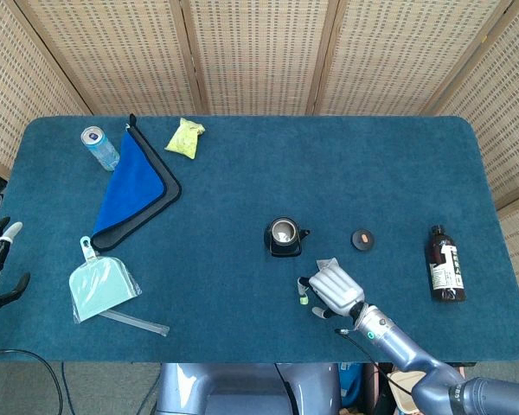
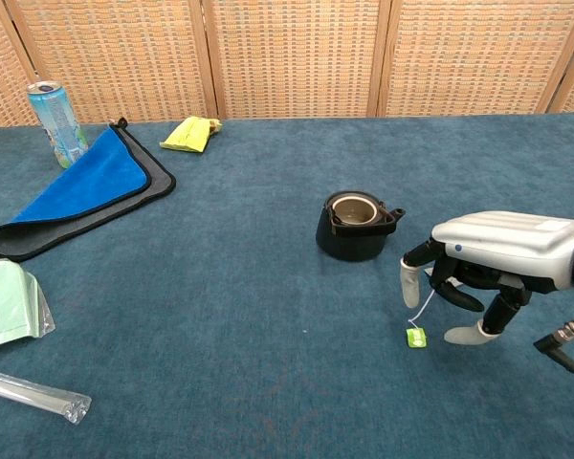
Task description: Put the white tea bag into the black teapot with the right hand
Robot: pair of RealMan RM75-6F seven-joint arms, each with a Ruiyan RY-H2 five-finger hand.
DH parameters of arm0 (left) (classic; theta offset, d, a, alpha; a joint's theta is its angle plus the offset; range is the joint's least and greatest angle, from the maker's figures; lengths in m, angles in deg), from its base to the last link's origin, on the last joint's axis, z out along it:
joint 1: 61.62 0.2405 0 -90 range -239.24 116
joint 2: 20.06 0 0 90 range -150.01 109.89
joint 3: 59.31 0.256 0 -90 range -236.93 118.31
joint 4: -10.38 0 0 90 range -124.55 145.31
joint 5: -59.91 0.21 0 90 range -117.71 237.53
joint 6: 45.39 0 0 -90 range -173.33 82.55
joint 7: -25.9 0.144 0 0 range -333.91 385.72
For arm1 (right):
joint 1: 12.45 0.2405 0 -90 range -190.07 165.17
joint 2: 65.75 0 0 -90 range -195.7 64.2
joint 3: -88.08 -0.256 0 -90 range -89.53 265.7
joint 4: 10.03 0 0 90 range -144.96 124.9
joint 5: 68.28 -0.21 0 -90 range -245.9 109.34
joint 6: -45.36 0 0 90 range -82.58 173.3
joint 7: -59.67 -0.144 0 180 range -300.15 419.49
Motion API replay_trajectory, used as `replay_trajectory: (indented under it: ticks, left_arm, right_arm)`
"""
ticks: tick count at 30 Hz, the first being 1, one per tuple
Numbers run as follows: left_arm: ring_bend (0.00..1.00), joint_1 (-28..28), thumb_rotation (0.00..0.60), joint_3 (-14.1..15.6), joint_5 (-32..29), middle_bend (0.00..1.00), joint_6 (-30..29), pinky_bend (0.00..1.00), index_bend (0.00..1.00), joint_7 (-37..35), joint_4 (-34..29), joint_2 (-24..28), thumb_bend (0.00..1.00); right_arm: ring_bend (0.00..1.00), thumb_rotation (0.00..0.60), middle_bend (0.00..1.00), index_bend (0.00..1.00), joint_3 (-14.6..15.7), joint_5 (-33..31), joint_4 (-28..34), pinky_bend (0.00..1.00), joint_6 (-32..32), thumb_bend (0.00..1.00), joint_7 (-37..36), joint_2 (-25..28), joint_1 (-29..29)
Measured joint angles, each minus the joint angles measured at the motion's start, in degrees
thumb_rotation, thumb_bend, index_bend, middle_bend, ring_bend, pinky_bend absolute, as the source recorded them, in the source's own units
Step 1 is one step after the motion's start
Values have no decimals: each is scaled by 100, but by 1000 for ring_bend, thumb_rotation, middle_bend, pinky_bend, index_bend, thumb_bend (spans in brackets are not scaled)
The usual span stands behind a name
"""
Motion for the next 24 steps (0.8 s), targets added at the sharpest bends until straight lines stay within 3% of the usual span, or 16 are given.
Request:
replay_trajectory:
  ticks: [9, 24]
  left_arm:
    - [0, -23, 600, 6, -15, 0, 38, 0, 20, -34, 63, -33, 385]
    - [0, -30, 600, 17, -25, 0, 55, 0, 20, -106, 157, -73, 384]
  right_arm:
    - [916, 600, 869, 487, -37, -302, -223, 944, 96, 404, 113, -251, 126]
    - [916, 600, 869, 489, -1, -556, -426, 944, 113, 496, 238, -442, 199]
